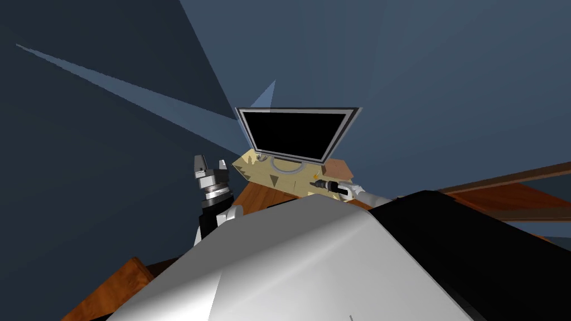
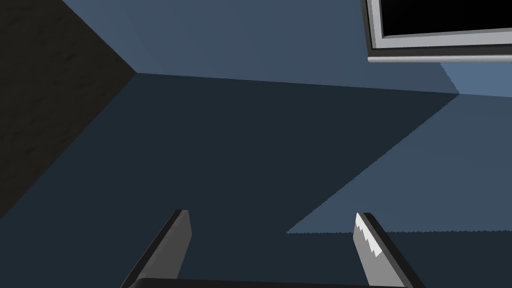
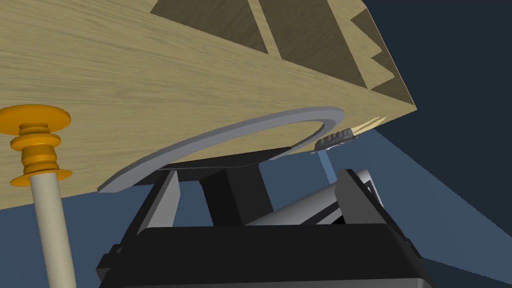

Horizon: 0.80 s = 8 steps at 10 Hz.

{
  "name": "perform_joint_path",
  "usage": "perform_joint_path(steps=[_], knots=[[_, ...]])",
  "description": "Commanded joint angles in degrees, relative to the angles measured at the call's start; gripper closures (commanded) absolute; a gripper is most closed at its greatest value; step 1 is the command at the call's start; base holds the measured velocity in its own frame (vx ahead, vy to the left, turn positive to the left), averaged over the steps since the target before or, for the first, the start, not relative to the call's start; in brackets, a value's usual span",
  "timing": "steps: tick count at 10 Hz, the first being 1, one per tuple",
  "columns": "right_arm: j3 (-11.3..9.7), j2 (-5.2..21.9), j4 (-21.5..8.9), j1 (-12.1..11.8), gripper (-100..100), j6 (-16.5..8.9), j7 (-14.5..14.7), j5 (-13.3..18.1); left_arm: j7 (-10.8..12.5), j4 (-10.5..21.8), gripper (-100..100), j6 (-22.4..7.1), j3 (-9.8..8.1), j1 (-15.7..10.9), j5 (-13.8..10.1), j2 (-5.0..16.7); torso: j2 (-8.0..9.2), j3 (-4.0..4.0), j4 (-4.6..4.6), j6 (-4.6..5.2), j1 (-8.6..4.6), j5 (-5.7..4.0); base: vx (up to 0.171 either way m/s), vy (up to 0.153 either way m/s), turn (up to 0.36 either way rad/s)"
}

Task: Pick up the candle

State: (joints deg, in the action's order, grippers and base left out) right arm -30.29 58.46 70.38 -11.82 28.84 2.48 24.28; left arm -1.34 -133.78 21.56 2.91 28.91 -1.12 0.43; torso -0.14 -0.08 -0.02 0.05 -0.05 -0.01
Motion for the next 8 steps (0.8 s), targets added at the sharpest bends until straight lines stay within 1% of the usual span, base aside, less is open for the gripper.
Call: perform_joint_path(steps=[1, 2, 3, 4, 5, 6, 7, 8], knots=[[-0.8, 0.6, -2.1, 0.4, -100, 0.3, 0.1, 0.4, 0.0, 0.0, 0, 0.0, 0.00, 0.0, 0.0, 0.0, 0.00, 0.00, 0.00, 0.00, 0.00, 0.00, 0.014, -0.012, 0.100], [-2.2, 2.4, -4.5, 0.8, -100, 0.7, 0.0, 1.0, 0.0, 0.0, 0, 0.0, 0.00, 0.0, 0.0, 0.0, 0.01, 0.00, 0.00, 0.02, 0.00, -0.01, 0.017, -0.009, 0.173], [-2.2, 2.4, -4.5, 0.8, -100, 0.7, 0.0, 1.0, 0.0, 0.0, 0, 0.0, 0.00, 0.0, 0.0, 0.0, 0.01, 0.01, 0.00, 0.01, 0.01, 0.00, 0.013, -0.014, 0.091], [-3.5, 4.0, -6.7, 1.2, -100, 1.1, 0.0, 1.6, 0.0, 0.0, 0, 0.0, 0.00, 0.0, 0.0, 0.0, 0.01, 0.00, 0.00, 0.02, 0.01, -0.01, 0.014, -0.010, 0.200], [-3.5, 4.0, -6.7, 1.2, -100, 1.1, 0.0, 1.6, 0.0, 0.0, 0, 0.0, 0.00, 0.0, 0.0, 0.0, 0.00, 0.00, 0.00, -0.01, 0.01, 0.00, 0.014, -0.013, 0.083], [-4.7, 5.4, -8.5, 1.5, -100, 1.5, -0.1, 2.1, 0.0, 0.0, 0, 0.0, 0.00, 0.0, 0.0, 0.0, 0.01, 0.01, 0.00, 0.04, 0.01, -0.01, 0.018, -0.007, 0.146], [-4.7, 5.4, -8.8, 1.5, -100, 1.5, -0.1, 2.1, 0.0, 0.0, 0, 0.0, 0.00, 0.0, 0.0, 0.0, 0.00, 0.00, 0.00, 0.00, 0.03, 0.00, 0.015, -0.009, 0.084], [-5.8, 6.7, -10.5, 1.9, -100, 1.9, -0.2, 2.5, 0.0, 0.0, 0, 0.0, 0.00, 0.0, 0.0, 0.0, 0.00, 0.00, 0.00, 0.03, 0.03, -0.01, 0.015, -0.006, 0.165]])
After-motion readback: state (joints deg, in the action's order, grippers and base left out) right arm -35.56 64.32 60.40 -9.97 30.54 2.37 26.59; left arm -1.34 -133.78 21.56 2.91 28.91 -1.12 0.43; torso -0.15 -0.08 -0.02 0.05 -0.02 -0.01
